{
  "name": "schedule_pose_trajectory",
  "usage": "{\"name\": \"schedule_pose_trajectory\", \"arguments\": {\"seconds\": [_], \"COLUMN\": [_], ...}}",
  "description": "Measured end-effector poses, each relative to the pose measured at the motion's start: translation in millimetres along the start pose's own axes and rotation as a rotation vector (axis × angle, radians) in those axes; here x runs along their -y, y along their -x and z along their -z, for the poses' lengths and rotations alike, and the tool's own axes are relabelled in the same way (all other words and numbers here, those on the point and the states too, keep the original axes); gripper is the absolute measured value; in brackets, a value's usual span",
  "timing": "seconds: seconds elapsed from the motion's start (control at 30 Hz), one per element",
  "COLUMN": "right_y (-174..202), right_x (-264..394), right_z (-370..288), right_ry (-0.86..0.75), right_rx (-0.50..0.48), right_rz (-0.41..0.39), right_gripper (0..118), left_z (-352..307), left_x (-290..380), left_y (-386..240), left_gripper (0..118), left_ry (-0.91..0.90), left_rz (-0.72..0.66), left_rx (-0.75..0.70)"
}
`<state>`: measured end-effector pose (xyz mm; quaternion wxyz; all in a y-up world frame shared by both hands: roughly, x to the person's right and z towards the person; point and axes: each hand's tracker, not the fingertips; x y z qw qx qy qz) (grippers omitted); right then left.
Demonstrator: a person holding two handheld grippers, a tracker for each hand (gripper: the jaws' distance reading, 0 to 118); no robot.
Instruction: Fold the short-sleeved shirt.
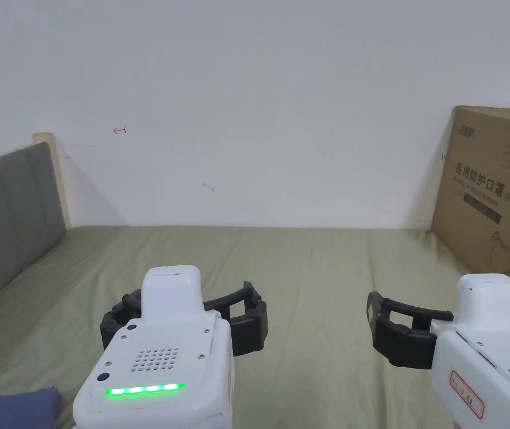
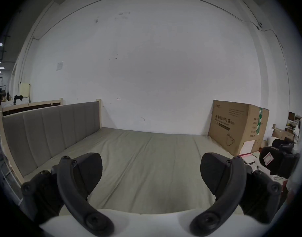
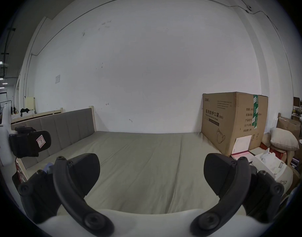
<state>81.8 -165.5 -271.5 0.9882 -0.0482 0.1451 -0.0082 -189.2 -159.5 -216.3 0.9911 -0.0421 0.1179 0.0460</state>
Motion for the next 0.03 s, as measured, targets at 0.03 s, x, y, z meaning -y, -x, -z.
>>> {"name": "schedule_pose_trajectory", "arguments": {"seconds": [0.03], "right_y": [0.1], "right_x": [-0.7], "right_z": [-2.4], "right_ry": [-0.004], "right_rx": [0.001], "right_rz": [-0.001], "right_gripper": [118], "left_z": [-1.6], "left_x": [-0.3], "left_y": [-0.5], "left_gripper": [115], "left_ry": [0.0], "left_rz": [-0.002], "left_rx": [0.001]}}
